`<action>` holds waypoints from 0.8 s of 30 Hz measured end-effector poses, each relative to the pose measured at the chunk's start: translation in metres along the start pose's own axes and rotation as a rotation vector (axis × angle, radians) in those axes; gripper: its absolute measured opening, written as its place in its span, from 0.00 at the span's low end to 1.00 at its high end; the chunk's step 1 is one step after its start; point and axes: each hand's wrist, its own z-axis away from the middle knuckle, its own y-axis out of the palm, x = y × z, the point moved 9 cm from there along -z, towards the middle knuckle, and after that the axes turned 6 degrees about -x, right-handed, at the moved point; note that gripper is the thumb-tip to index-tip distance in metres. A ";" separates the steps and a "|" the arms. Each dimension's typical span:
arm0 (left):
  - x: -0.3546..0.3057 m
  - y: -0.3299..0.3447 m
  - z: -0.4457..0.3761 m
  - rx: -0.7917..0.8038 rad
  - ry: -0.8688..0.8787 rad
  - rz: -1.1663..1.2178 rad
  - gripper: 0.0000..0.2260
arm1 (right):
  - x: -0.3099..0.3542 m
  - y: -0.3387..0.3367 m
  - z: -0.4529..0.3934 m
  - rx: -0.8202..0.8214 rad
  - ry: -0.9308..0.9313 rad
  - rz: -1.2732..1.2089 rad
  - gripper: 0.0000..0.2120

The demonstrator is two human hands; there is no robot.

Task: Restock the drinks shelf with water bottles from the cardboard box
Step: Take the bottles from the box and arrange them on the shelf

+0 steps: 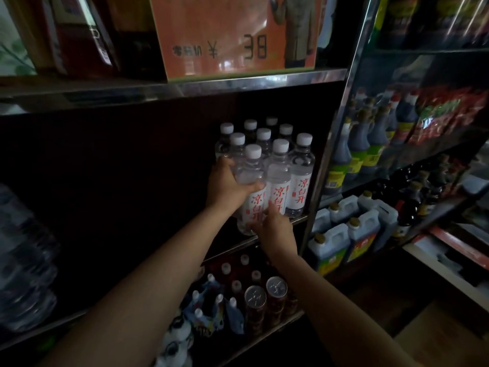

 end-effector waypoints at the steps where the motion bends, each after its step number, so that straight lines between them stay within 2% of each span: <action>1: 0.002 -0.001 0.001 0.014 -0.013 0.001 0.29 | 0.000 0.000 0.001 0.005 0.008 -0.001 0.20; 4: 0.008 -0.005 0.007 0.032 -0.055 0.021 0.26 | -0.001 -0.001 0.004 -0.010 0.095 -0.045 0.20; 6: 0.010 -0.007 0.016 0.052 -0.101 0.050 0.23 | -0.009 -0.003 0.009 -0.046 0.241 -0.151 0.23; 9: 0.006 -0.007 0.032 0.156 -0.150 0.074 0.18 | -0.017 -0.007 0.018 -0.048 0.375 -0.251 0.23; 12: 0.003 -0.018 0.046 0.194 -0.167 0.056 0.18 | -0.007 -0.018 0.029 0.059 0.280 -0.110 0.15; 17: 0.014 -0.030 0.081 0.242 -0.205 -0.033 0.23 | 0.001 -0.040 0.069 0.167 0.152 0.063 0.17; 22: 0.023 -0.033 0.129 0.307 -0.232 -0.110 0.26 | -0.020 -0.069 0.119 0.146 0.164 0.122 0.14; 24: 0.020 -0.032 0.150 0.323 -0.230 -0.126 0.26 | -0.025 -0.085 0.138 0.130 0.153 0.128 0.16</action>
